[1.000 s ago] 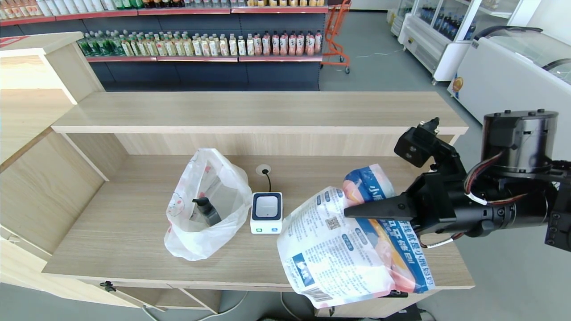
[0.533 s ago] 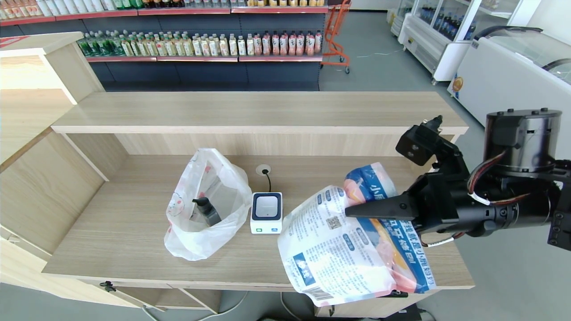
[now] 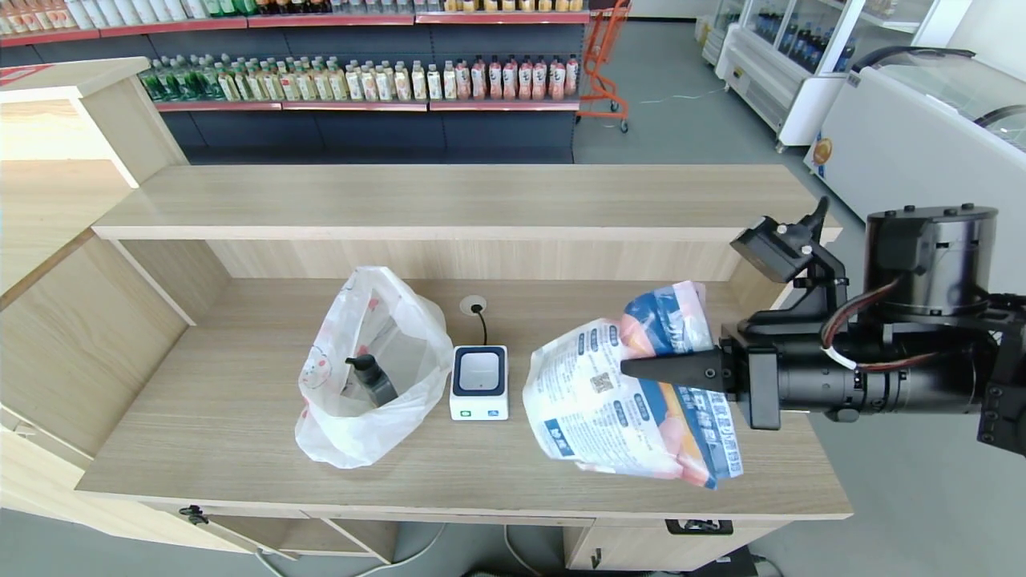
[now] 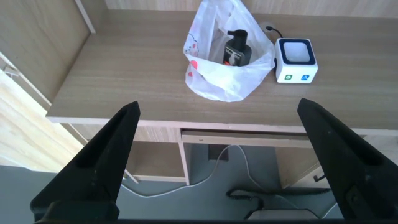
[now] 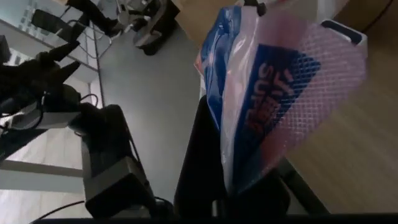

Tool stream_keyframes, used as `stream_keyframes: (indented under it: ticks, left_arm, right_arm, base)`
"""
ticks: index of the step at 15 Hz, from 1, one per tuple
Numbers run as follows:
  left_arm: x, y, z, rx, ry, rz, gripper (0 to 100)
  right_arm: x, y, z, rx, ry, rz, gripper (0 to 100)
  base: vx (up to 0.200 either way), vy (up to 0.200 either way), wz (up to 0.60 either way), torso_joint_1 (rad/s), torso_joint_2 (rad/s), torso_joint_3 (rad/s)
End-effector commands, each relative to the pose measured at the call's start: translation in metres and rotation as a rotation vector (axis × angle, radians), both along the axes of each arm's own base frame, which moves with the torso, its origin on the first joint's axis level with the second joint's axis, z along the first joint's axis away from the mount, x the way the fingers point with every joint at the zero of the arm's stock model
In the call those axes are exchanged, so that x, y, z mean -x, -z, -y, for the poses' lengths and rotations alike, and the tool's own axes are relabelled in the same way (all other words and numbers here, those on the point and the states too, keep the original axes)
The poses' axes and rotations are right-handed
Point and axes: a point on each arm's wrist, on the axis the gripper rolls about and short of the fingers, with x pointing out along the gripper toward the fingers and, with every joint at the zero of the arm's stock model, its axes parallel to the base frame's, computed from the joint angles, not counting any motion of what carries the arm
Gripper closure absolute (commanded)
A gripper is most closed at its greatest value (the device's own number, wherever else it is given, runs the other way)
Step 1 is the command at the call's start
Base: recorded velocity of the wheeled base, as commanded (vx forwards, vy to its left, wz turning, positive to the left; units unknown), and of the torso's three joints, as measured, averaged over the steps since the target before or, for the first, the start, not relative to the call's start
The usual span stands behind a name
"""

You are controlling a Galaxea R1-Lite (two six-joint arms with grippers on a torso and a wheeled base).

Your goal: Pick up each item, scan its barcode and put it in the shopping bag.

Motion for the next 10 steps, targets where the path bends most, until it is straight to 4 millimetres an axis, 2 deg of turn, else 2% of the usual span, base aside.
stream_keyframes:
  ticks: [1, 2, 5, 8, 10]
  left_arm:
    - [0.0, 0.0, 0.0, 0.0, 0.0, 0.001, 0]
    - [0.0, 0.0, 0.0, 0.0, 0.0, 0.001, 0]
    - [0.0, 0.0, 0.0, 0.0, 0.0, 0.001, 0]
    - [0.0, 0.0, 0.0, 0.0, 0.0, 0.001, 0]
    - [0.0, 0.0, 0.0, 0.0, 0.0, 0.001, 0]
  right_arm:
    - [-0.008, 0.01, 0.006, 0.087, 0.095, 0.097, 100]
    - [-0.004, 0.012, 0.017, 0.125, 0.112, 0.241, 100]
    - [-0.004, 0.032, 0.032, 0.212, 0.132, 0.449, 100]
    - [-0.01, 0.045, 0.04, 0.261, 0.147, 0.567, 100]
    - [-0.012, 0.045, 0.041, 0.254, 0.157, 0.593, 100]
  base:
    - [0.0, 0.0, 0.0, 0.0, 0.0, 0.0]
    - [0.0, 0.0, 0.0, 0.0, 0.0, 0.0]
    - [0.0, 0.0, 0.0, 0.0, 0.0, 0.0]
    - [0.0, 0.0, 0.0, 0.0, 0.0, 0.0]
    - [0.0, 0.0, 0.0, 0.0, 0.0, 0.0]
